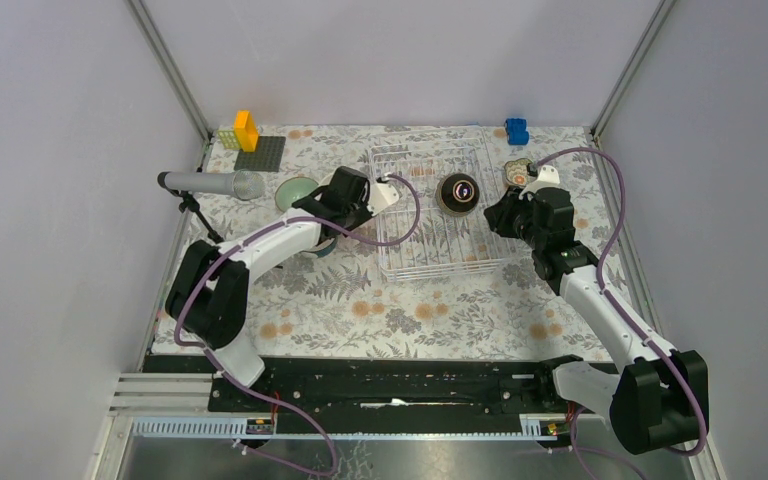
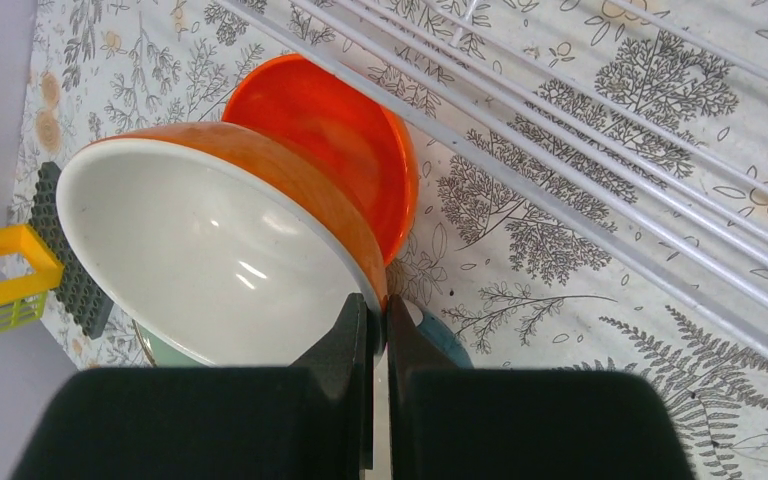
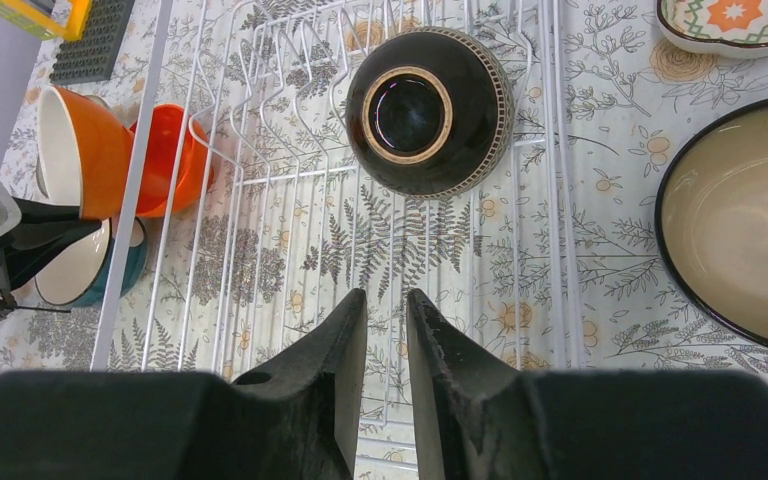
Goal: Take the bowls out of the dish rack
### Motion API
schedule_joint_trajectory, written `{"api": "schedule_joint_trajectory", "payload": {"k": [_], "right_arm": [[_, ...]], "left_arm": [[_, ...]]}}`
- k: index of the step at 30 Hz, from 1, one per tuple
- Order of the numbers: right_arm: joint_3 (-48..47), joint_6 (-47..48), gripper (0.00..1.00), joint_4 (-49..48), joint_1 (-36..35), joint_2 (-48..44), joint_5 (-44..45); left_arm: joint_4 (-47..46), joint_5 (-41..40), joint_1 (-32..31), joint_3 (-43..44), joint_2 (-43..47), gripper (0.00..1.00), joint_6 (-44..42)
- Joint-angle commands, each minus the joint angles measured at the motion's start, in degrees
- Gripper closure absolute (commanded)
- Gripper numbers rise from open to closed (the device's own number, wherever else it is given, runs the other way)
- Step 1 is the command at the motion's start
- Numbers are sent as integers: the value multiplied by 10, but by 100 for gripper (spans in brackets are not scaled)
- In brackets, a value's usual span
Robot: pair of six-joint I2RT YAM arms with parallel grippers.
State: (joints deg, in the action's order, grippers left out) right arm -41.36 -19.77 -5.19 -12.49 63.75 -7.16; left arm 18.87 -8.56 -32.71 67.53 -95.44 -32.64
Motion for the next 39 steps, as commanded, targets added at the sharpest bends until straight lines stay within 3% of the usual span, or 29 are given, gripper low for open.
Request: {"api": "schedule_joint_trajectory", "payload": {"k": [1, 3, 4, 5, 6, 7, 9, 10, 11, 20, 27, 32, 35, 39], "right_arm": [[-18, -4, 72, -26, -3, -11, -2], [-19, -5, 71, -28, -3, -9, -2], [-19, -7, 71, -30, -2, -7, -2], [-18, -8, 71, -32, -2, -5, -2], [-18, -8, 71, -35, -2, -3, -2], [-18, -10, 71, -37, -2, 0, -3], [-18, -12, 71, -41, -2, 7, -5], [-19, -11, 70, -42, -3, 11, -8], [-20, -12, 68, -44, -2, 16, -14], [-41, -13, 32, -57, -2, 70, -57], [-89, -24, 2, -51, -2, 139, -20], [-137, -41, 0, -49, -3, 208, -4], [-164, -65, 0, -37, -3, 245, 15], [-173, -110, 0, -38, -4, 264, 52]], "left_arm": [[-17, 36, 7, 32, -5, 100, -44], [-13, 34, 7, 38, -15, 96, -48], [-9, 34, 7, 44, -21, 87, -49], [4, 35, 6, 51, -27, 72, -47], [14, 35, 7, 58, -35, 38, -46], [20, 35, 6, 63, -38, 28, -44], [23, 31, 4, 64, -38, 24, -41], [23, 28, 3, 64, -36, 7, -40], [24, 21, 1, 63, -33, 2, -38], [-6, -78, -77, 29, 43, 1, 6], [-5, -187, -148, 18, 82, 1, 155], [-43, -324, -176, 3, 115, 1, 355], [-40, -289, -176, -1, 132, 1, 470], [-108, -187, -175, -49, 154, 1, 535]]}}
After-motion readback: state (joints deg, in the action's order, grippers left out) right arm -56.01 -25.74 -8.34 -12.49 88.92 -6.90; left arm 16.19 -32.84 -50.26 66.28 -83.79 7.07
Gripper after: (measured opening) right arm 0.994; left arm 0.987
